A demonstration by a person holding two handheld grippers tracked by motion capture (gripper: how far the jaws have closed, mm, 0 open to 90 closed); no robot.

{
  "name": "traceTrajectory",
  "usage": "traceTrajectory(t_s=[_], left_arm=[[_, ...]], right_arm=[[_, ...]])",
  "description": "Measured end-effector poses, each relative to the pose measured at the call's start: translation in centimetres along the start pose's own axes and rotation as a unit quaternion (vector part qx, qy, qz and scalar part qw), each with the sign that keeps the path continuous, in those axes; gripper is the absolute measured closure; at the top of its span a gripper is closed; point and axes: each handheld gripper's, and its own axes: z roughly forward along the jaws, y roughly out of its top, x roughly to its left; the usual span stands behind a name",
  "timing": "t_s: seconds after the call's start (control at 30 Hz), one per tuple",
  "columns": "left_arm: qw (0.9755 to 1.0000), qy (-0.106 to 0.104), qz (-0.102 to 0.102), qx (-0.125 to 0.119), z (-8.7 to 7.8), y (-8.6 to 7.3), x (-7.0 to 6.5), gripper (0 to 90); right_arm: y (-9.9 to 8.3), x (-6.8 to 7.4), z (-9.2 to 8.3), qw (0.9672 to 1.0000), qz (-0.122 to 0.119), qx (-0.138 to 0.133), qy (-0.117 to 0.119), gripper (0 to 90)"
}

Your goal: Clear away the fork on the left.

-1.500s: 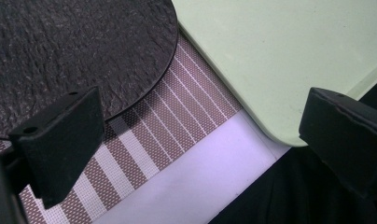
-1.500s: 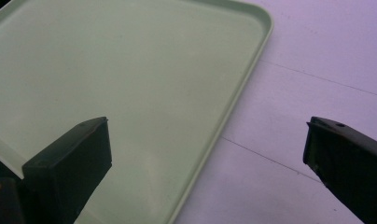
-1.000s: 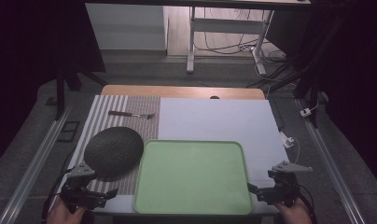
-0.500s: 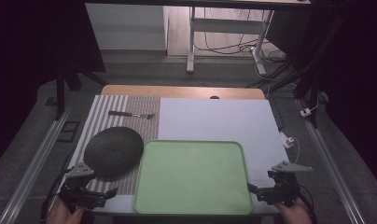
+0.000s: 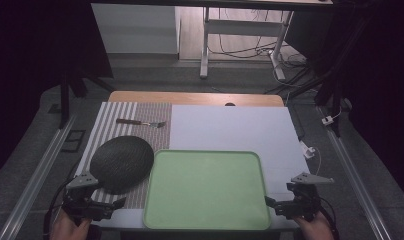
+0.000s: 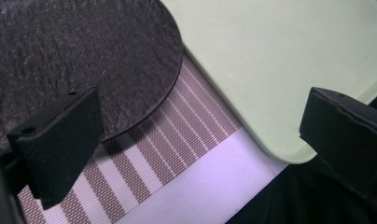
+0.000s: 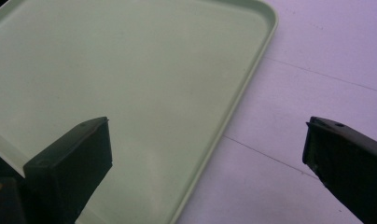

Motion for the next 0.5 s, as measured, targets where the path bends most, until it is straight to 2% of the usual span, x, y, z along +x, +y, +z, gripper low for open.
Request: traceTrajectory(t_s=[0.07,0.13,0.5], left_arm=[[0.9999,-0.014,-0.004,-0.004,0.04,0.06,0.22,0.4],[0.9998,-0.017,-0.004,-0.005,0.10,0.08,0.27,0.4],[0.9999,-0.014,-0.001,-0.008,0.57,0.56,0.65,0.0]], right_arm=[[0.00,0.00,0.00,1.0000,0.000,0.000,0.000,1.4],[0.00,0.00,-0.01,1.0000,0.001,0.002,0.000,1.4],[0.03,0.01,0.06,1.0000,0.002,0.003,0.001,1.4]])
